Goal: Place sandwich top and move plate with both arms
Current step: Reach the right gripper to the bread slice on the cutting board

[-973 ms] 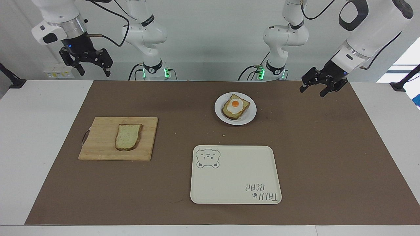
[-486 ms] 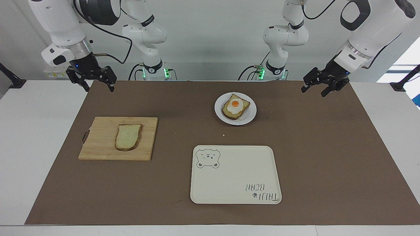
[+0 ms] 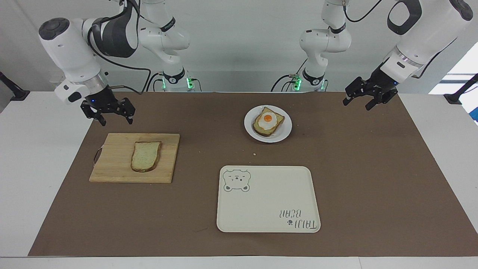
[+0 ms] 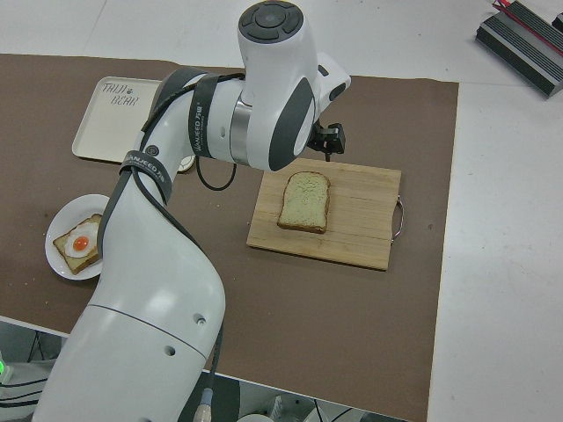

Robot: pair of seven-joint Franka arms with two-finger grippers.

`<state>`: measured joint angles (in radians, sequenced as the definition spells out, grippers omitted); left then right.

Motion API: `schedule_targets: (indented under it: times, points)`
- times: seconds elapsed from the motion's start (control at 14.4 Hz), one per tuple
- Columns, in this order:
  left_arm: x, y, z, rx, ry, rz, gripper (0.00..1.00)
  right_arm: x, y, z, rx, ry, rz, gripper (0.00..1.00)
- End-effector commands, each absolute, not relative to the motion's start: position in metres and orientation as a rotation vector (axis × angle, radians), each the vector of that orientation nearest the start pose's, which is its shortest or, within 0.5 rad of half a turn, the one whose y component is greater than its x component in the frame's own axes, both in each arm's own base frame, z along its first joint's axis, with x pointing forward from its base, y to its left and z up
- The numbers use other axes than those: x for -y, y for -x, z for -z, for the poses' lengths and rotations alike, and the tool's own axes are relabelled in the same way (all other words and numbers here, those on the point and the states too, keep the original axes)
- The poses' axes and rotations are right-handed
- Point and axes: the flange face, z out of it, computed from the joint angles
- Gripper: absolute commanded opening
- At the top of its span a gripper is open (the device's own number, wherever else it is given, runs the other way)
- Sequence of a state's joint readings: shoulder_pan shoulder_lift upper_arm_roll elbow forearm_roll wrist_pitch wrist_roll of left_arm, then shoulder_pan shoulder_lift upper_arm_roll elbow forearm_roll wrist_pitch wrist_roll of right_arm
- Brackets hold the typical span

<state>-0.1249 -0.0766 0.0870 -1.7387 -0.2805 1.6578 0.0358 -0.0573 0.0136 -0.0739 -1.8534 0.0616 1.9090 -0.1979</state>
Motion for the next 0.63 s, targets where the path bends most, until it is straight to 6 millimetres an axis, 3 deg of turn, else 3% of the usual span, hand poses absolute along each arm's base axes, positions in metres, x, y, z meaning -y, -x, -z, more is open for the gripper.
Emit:
schedule_targets:
  times: [0.0, 0.42, 0.56]
  points:
    - [0.044, -0.53, -0.601, -0.06, 3.429, 0.004, 1.0, 0.087, -0.576, -0.483, 0.097, 3.051, 0.106, 1.0]
    - [0.044, -0.53, -0.601, -0.06, 3.429, 0.004, 1.0, 0.097, -0.579, -0.421, 0.048, 3.014, 0.109, 1.0]
    - [0.044, -0.529, -0.602, -0.06, 3.429, 0.007, 1.0, 0.103, -0.581, -0.396, 0.116, 2.981, 0.104, 1.0]
